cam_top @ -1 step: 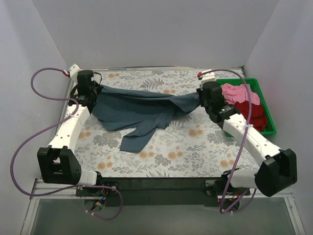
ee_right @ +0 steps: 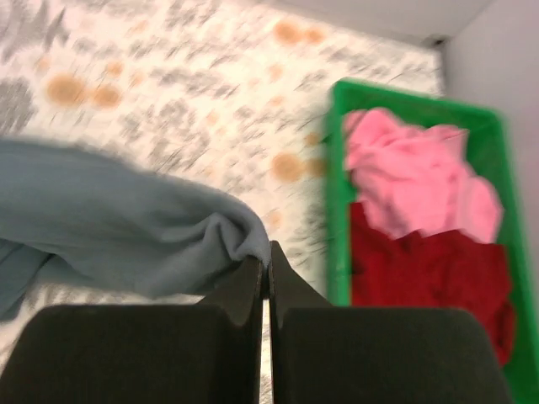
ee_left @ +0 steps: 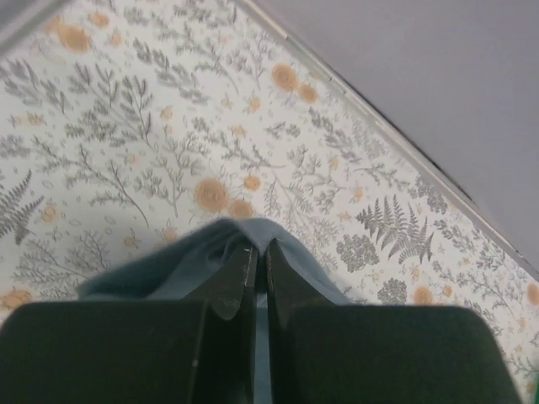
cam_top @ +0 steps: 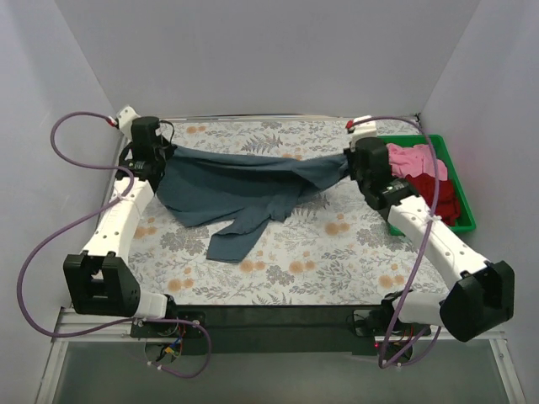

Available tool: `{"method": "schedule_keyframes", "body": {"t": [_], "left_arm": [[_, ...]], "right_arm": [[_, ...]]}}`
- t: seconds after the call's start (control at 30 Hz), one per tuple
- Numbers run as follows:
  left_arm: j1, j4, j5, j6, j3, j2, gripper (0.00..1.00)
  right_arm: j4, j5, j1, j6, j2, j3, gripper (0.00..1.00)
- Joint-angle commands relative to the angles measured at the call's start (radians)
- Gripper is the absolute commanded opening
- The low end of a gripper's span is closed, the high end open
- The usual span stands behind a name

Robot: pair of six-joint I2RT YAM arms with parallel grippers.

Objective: Fold and stack the t-shirts
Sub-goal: Flatten the tshirt out

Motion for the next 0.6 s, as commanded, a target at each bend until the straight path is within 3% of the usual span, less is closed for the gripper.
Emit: {"method": "schedule_keyframes", "body": {"t": [0.0,0.2,0.57], "left_arm": [[0.032,-0.160,-0.044,0.099,0.248,-0.043,0.00],[0.053,-0.260,-0.107,0.150,0.455,-0.089,0.00],[0.053,-0.424,-0.149,0.225,0.683,-0.262,0.00]], "right_arm": [[0.046,0.063,-0.126,-0.139,-0.144,0.131,0.01],[0.054,0.076,-0.152,-0.194,-0.260,0.192,0.01],[0.003,-0.034,-0.152,-0.273,-0.486,0.332,0.01]]}}
